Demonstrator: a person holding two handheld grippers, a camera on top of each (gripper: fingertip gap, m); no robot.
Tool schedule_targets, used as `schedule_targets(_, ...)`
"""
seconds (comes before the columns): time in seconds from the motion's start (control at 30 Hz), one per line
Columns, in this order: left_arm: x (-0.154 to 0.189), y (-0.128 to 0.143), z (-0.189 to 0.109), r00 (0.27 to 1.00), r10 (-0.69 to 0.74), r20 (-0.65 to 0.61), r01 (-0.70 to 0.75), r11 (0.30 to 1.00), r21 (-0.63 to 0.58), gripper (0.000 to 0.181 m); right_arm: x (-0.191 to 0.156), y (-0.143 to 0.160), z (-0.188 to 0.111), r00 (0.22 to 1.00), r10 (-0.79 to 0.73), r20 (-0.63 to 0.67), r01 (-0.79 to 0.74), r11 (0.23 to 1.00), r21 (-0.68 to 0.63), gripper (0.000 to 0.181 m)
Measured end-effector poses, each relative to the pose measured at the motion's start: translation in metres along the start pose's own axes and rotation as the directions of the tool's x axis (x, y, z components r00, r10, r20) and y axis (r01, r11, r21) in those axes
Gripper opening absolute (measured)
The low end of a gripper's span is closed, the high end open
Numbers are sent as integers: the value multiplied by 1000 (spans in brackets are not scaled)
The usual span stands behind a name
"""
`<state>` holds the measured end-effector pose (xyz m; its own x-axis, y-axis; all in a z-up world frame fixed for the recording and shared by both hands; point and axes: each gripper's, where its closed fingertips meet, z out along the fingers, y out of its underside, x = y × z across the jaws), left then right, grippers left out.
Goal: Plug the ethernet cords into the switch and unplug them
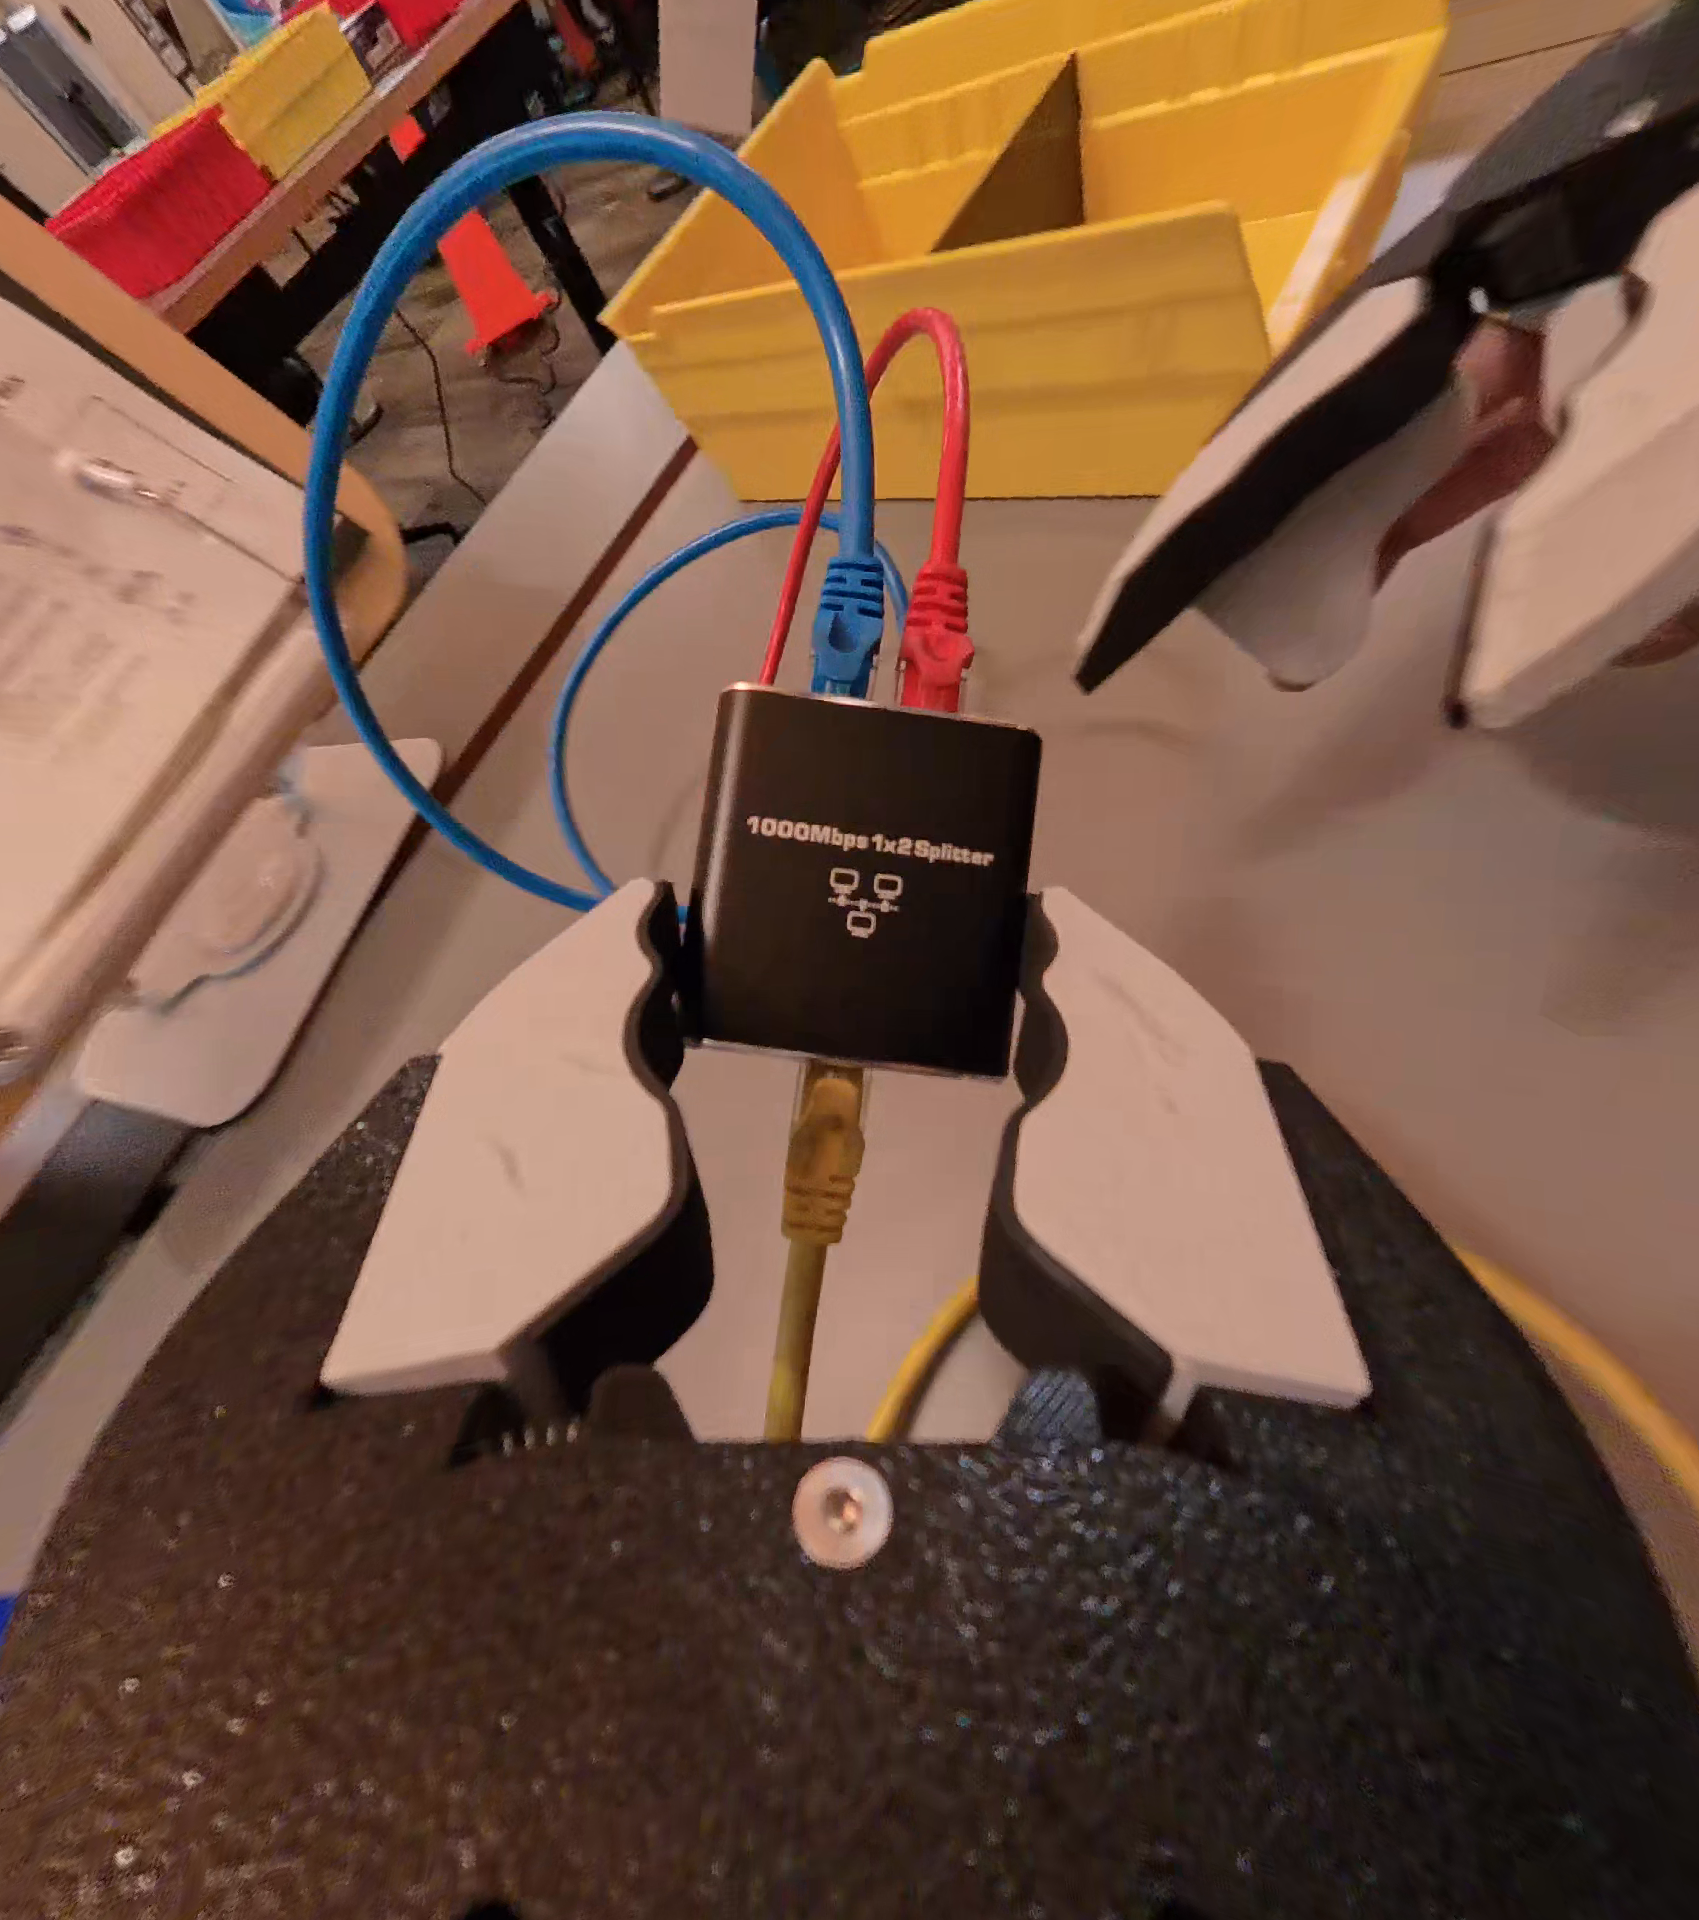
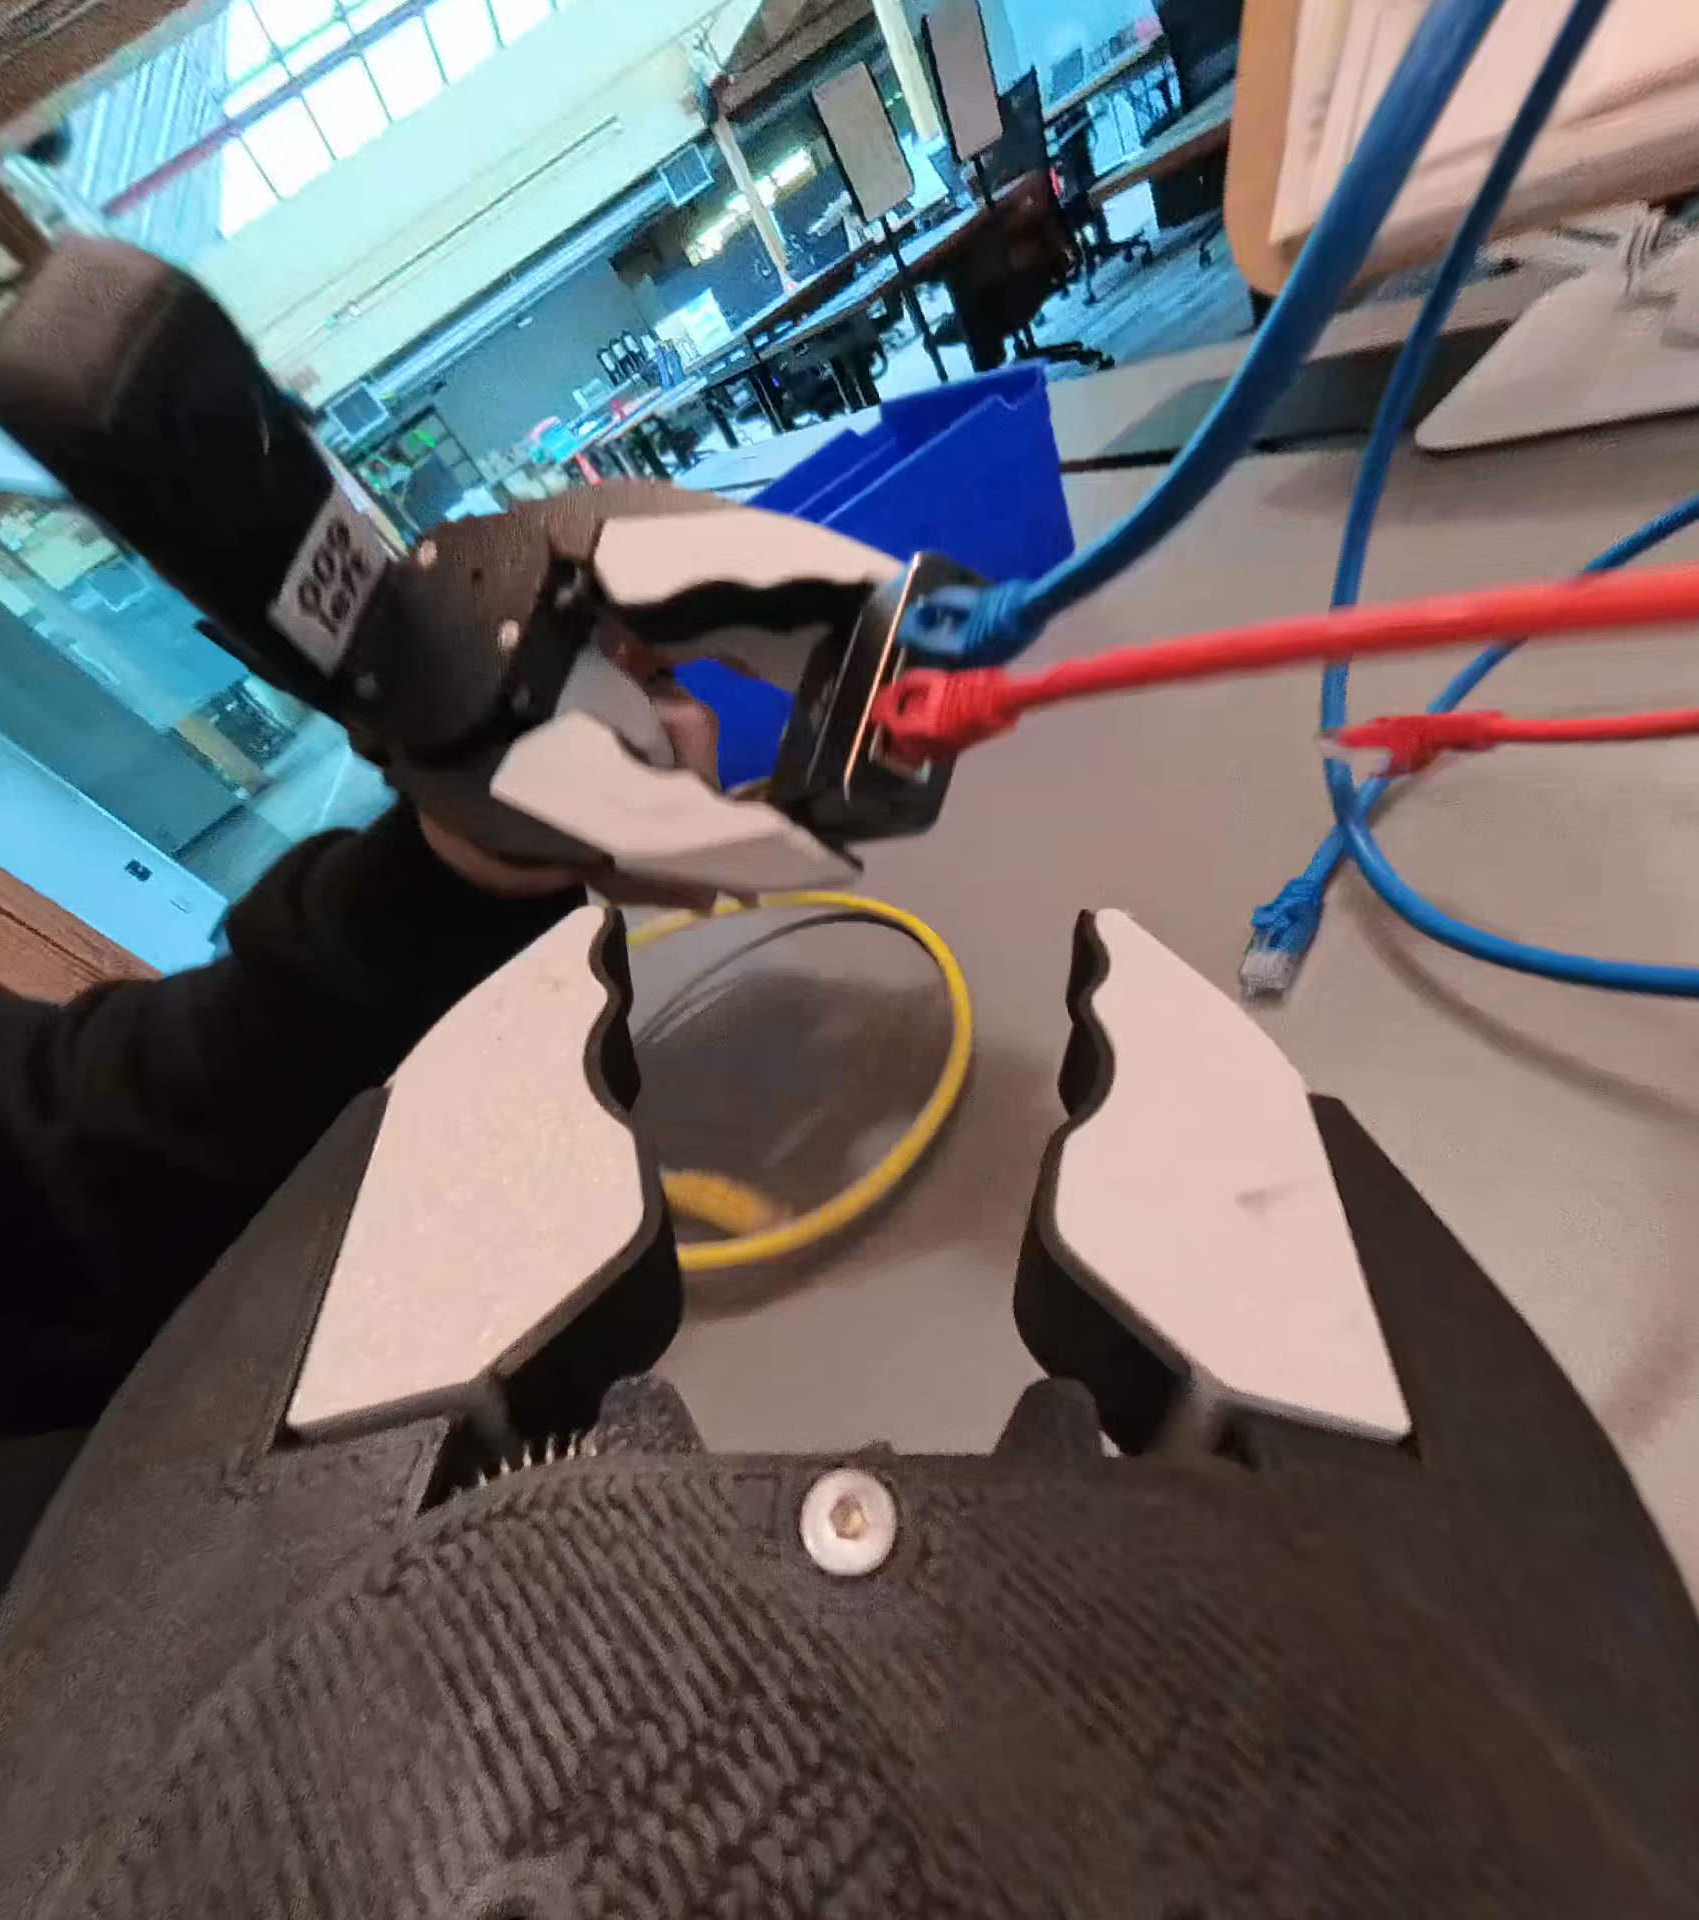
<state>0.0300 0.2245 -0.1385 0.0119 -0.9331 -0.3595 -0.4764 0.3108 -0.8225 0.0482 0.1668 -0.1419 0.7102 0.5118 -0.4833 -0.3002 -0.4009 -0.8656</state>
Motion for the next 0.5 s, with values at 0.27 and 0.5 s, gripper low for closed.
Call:
schedule_targets(0.27,42,-3,13,992,87,-95,-70,983,171,62,-2,3,26,941,284,185,-302,950,76,51)
schedule_targets(0.5,47,4,5,968,223,-117,-201,964,174,62,-10,8,32,929,277,246,-294,955,37,25)
